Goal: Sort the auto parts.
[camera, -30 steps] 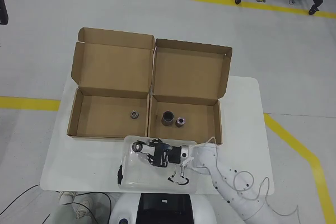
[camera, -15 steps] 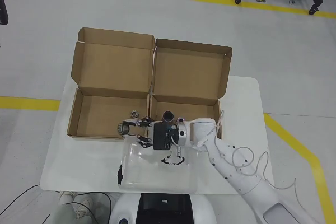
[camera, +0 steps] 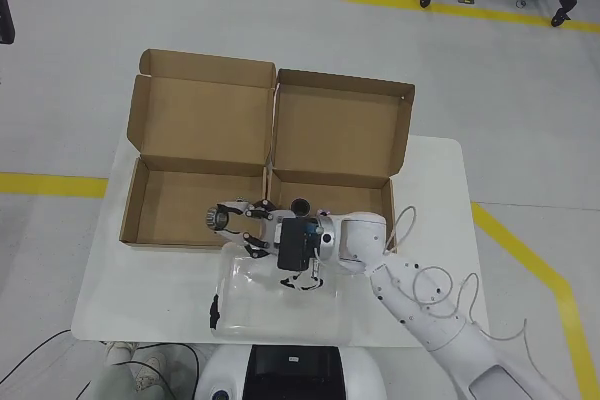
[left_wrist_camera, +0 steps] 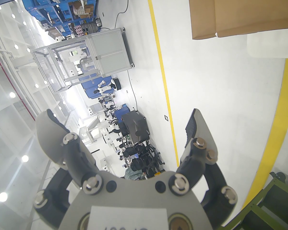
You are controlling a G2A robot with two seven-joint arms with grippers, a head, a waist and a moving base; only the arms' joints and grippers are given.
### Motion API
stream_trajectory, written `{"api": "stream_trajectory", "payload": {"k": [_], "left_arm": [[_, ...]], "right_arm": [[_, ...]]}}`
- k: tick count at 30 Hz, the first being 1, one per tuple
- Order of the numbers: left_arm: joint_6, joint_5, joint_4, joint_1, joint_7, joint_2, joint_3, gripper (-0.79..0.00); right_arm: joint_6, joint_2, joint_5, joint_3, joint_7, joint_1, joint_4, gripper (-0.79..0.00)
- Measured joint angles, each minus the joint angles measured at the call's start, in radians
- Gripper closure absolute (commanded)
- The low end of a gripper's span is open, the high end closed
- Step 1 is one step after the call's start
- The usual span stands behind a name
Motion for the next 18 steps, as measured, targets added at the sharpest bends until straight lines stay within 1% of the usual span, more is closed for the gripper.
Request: {"api": "stream_trajectory", "payload": {"k": [4, 10, 15, 18], "left_arm": [[0.0, 0.0, 0.0, 0.0, 0.0, 0.0, 0.0, -0.785], [0.0, 0.0, 0.0, 0.0, 0.0, 0.0, 0.0, -0.785], [0.0, 0.0, 0.0, 0.0, 0.0, 0.0, 0.0, -0.785], [0.0, 0.0, 0.0, 0.0, 0.0, 0.0, 0.0, -0.785]], "right_arm": [[0.045, 0.001, 0.015, 0.013, -0.004, -0.021, 0.006, 0.0], [0.07, 0.017, -0.001, 0.052, -0.025, -0.074, -0.015, 0.0], [0.069, 0.032, -0.013, 0.086, -0.04, -0.12, -0.05, 0.0], [0.045, 0.038, -0.013, 0.097, -0.039, -0.131, -0.051, 0.0]]}}
